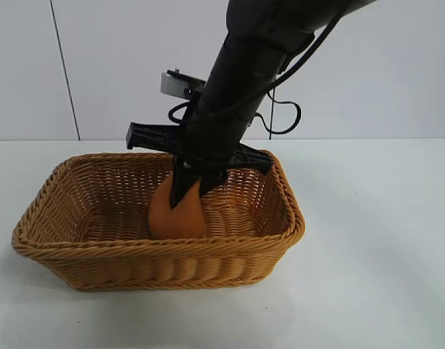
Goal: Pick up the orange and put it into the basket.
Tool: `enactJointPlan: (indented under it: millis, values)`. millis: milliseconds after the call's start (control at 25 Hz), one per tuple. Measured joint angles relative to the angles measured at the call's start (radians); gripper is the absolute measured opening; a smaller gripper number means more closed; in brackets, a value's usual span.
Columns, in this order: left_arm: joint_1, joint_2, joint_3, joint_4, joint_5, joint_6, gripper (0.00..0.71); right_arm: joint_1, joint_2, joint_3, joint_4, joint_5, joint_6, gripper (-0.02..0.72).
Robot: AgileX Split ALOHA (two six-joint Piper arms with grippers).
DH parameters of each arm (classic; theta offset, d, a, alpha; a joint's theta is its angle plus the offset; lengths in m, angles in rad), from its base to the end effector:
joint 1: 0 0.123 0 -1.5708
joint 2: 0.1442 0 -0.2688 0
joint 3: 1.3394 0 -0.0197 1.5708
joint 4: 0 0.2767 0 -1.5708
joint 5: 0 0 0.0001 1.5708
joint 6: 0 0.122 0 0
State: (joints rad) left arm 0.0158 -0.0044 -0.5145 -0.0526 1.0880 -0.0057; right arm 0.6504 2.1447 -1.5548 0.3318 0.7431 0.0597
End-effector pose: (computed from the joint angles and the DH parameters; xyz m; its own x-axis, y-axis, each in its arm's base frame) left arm 0.0581 -0.0048 0.2778 -0.4635 -0.0374 -0.8853 0.0115 0.9988 -0.0483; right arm 0.3576 0.3059 0.0977 -0.9092 -0.3200 -0.2666 -0.3940 0.8681 0.3019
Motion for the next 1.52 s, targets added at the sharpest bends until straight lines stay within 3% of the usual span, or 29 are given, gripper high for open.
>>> enactJointPlan:
  millis: [120,320,440,600,880,1040,1240,1520]
  values:
    - [0.000,0.000,0.000,0.000,0.000,0.000,0.645,0.000,0.005,0.000,0.000,-0.001,0.000,0.061]
    - [0.000,0.000,0.000,0.000,0.000,0.000,0.645,0.000,-0.020,0.000,-0.003,0.018,0.000,0.456]
    - [0.000,0.000,0.000,0.000,0.000,0.000,0.645,0.000,-0.073,0.000,-0.036,0.035,0.000,0.580]
    - [0.000,0.000,0.000,0.000,0.000,0.000,0.645,0.000,-0.156,-0.001,-0.090,0.097,0.031,0.611]
    - [0.000,0.000,0.000,0.000,0.000,0.000,0.645,-0.004,-0.242,-0.003,-0.268,0.215,0.119,0.614]
    - [0.000,0.000,0.000,0.000,0.000,0.000,0.645,-0.049,-0.245,-0.003,-0.332,0.269,0.152,0.619]
    - [0.000,0.000,0.000,0.000,0.000,0.000,0.645,-0.201,-0.245,-0.003,-0.344,0.276,0.147,0.620]
    - [0.000,0.000,0.000,0.000,0.000,0.000,0.645,-0.474,-0.245,-0.003,-0.352,0.306,0.070,0.620]
